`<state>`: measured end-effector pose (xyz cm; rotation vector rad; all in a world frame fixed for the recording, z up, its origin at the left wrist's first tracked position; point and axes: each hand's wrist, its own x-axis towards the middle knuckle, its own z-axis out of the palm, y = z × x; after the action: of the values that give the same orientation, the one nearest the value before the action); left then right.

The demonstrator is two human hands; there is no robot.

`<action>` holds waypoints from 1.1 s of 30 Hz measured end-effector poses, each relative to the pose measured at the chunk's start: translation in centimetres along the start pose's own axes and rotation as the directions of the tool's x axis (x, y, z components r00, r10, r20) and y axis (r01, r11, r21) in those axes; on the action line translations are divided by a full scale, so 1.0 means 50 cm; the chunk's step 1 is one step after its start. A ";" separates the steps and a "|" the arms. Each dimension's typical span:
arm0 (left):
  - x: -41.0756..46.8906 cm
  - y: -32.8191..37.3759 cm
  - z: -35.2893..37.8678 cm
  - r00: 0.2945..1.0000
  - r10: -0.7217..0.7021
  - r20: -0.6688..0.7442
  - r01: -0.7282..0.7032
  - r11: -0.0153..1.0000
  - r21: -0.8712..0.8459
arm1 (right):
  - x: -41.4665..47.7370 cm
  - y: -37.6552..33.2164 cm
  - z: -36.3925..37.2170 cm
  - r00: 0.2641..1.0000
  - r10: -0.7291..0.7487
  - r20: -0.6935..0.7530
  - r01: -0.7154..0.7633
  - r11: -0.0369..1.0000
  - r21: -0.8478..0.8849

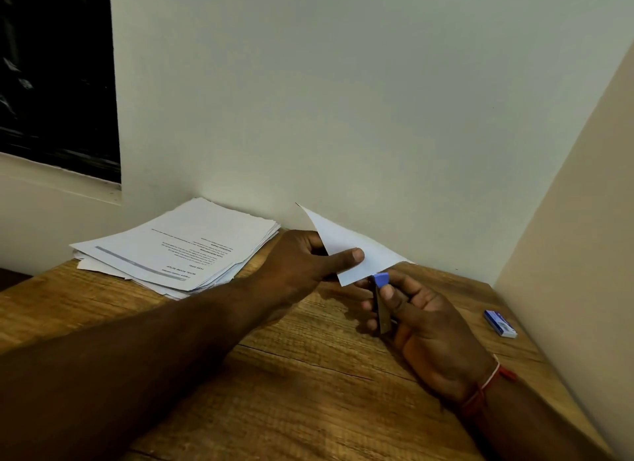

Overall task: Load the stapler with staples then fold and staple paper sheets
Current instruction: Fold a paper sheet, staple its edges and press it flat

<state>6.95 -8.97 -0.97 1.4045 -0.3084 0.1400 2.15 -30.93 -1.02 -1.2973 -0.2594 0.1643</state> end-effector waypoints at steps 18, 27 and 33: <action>-0.026 0.011 0.029 0.993 0.001 0.122 0.003 0.999 -0.037 | -0.016 0.004 0.020 0.982 -0.157 -0.101 0.127 0.959 -0.254; -0.036 0.008 0.031 0.983 -0.019 0.184 0.028 0.999 -0.046 | -0.016 -0.002 0.023 0.978 -0.171 -0.118 0.115 0.920 -0.375; -0.048 0.022 0.044 0.991 0.031 0.127 -0.058 0.974 0.218 | -0.009 0.000 0.028 0.956 -0.233 -0.177 0.125 0.873 -0.472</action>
<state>4.05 -10.74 -0.32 1.6313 -0.4374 0.1281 1.31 -29.75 -0.72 -1.7369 -0.2265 -0.2221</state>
